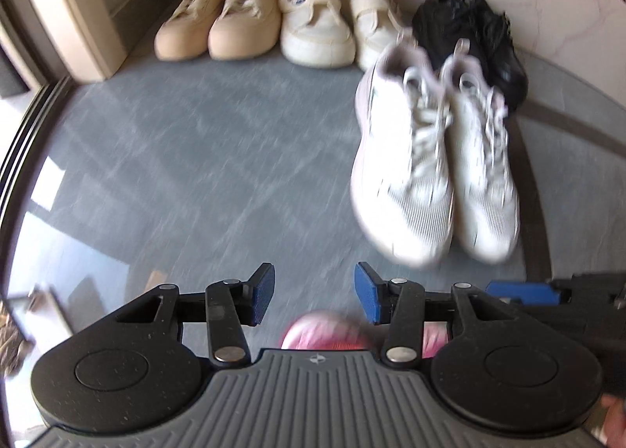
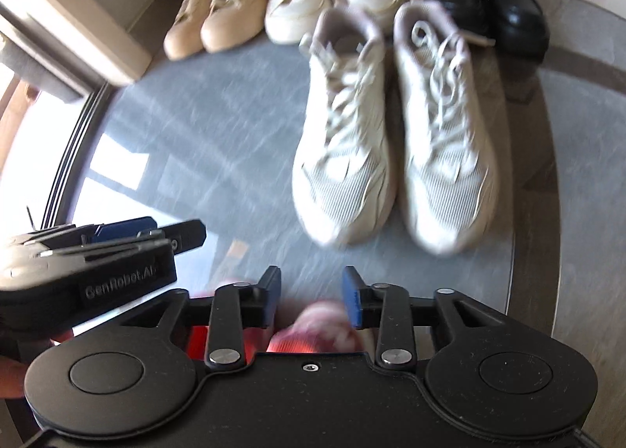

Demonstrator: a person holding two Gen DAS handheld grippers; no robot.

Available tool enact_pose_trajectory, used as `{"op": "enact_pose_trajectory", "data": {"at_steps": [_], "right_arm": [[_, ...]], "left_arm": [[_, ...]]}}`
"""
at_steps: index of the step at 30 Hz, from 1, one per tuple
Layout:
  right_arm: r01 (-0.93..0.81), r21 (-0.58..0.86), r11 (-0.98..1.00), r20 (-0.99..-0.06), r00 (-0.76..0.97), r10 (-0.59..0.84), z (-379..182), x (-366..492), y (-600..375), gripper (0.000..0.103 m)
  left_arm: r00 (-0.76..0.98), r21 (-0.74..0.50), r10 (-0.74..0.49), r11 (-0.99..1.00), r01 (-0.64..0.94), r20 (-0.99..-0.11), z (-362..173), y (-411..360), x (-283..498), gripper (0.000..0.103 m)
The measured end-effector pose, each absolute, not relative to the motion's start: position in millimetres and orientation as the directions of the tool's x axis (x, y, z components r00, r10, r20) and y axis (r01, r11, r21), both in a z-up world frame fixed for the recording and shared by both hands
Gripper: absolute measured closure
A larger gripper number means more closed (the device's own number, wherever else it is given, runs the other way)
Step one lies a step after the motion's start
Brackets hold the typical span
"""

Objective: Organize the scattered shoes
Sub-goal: 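Grasp the red Nike sneakers at the heels, one with each gripper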

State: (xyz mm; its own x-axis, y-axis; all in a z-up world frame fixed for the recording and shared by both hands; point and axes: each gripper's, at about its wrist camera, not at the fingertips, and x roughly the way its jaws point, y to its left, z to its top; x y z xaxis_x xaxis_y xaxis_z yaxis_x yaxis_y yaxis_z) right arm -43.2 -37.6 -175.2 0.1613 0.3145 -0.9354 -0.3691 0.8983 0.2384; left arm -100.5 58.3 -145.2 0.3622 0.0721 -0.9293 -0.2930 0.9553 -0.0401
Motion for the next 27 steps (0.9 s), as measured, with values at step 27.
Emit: {"op": "enact_pose_trajectory", "data": {"at_steps": [27], "right_arm": [[-0.343,0.111,0.933,-0.991,0.037,0.132,-252.3,-80.5,-53.5,0.085]], "left_arm": [[0.174,0.012,0.074,0.943,-0.332,-0.982,-210.6,44.4,-144.0,0.08]]}}
